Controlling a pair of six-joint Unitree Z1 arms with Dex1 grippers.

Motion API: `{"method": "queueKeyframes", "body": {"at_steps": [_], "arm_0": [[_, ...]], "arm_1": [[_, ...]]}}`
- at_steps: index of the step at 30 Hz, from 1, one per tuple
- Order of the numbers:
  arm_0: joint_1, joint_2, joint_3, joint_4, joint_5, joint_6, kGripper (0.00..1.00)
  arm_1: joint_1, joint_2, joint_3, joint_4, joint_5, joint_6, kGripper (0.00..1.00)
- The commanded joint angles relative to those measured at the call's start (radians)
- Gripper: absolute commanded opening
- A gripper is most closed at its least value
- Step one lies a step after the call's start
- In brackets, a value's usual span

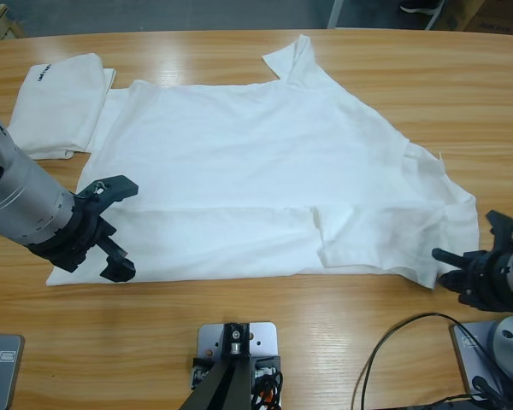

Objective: Fold clothes

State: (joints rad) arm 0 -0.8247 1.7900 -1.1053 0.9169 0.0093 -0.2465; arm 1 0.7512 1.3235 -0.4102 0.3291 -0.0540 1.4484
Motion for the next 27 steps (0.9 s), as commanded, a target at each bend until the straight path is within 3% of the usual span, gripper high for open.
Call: {"method": "queueKeyframes", "body": {"at_steps": [1, 6, 15, 18, 22, 25, 27], "arm_0": [[-0.006, 0.053, 0.021, -0.011, -0.012, 0.008, 0.987], [-0.006, 0.053, 0.021, -0.012, -0.012, 0.012, 0.987], [-0.006, 0.057, 0.019, -0.012, -0.012, 0.013, 0.987], [-0.006, 0.058, 0.019, -0.012, -0.012, 0.013, 0.987], [-0.006, 0.058, 0.019, -0.012, -0.012, 0.013, 0.987], [-0.007, 0.058, 0.019, -0.012, -0.012, 0.015, 0.986], [-0.006, 0.057, 0.019, -0.012, -0.012, 0.015, 0.987]], "arm_1": [[-0.015, -0.024, -0.024, 0.007, -0.029, 0.048, 0.430], [-0.015, 0.012, 0.011, -0.018, -0.014, 0.083, 0.508], [-0.017, 0.077, 0.094, -0.180, 0.013, 0.102, 0.468], [-0.020, 0.098, 0.118, -0.233, 0.022, 0.102, 0.266], [-0.024, 0.097, 0.125, -0.244, 0.024, 0.102, 0.240], [-0.026, 0.094, 0.129, -0.248, 0.033, 0.098, 0.018], [-0.027, 0.087, 0.134, -0.242, 0.028, 0.084, 0.000]]}}
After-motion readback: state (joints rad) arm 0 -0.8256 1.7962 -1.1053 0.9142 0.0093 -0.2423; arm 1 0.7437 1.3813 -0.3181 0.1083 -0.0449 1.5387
